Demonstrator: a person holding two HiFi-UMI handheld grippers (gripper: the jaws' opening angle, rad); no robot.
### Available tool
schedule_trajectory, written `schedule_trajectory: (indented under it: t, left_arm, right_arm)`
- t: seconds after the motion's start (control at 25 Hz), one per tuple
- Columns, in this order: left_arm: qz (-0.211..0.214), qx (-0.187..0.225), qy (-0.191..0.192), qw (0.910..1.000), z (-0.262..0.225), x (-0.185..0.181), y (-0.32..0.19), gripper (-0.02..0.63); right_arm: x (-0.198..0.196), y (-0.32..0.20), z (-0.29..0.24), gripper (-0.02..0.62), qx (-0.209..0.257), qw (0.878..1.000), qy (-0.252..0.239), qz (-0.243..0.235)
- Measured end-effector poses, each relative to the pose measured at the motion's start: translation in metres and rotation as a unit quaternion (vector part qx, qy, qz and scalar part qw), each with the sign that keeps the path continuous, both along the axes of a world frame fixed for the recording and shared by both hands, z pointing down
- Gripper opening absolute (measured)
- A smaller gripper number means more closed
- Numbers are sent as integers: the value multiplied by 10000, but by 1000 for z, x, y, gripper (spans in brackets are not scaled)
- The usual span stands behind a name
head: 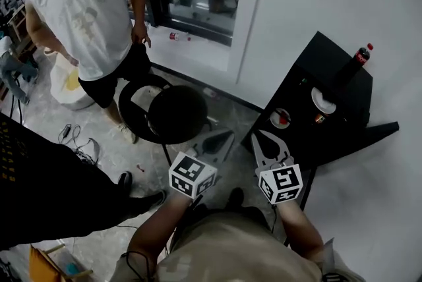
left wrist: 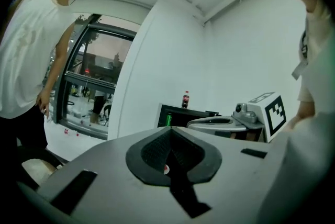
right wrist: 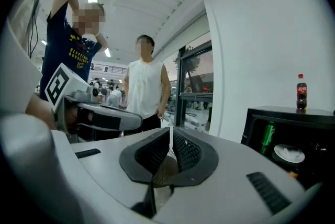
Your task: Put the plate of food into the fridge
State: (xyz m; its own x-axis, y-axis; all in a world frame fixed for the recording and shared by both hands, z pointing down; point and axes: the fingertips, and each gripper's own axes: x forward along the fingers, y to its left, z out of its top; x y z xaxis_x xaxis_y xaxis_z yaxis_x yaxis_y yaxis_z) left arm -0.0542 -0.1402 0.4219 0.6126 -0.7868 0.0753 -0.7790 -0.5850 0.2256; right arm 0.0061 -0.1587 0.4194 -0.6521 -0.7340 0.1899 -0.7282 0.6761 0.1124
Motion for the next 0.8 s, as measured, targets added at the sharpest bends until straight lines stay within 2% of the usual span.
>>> schedule_trajectory:
  t: [0.24, 0.52, 0.8]
  left_arm:
    - [106, 420, -266, 9987, -14, -8, 18, 8]
    - [183, 453, -335, 9982, -16, -24, 33, 8]
    - [285, 330, -388, 9983, -8, -32, 45, 8]
  right_arm:
    - [-13, 20, -18, 32, 392, 9989, 53, 238]
    - [-24, 39, -22, 32, 528, 9972, -99, 513]
    - [-23, 53, -14, 32, 419, 9961, -75, 777]
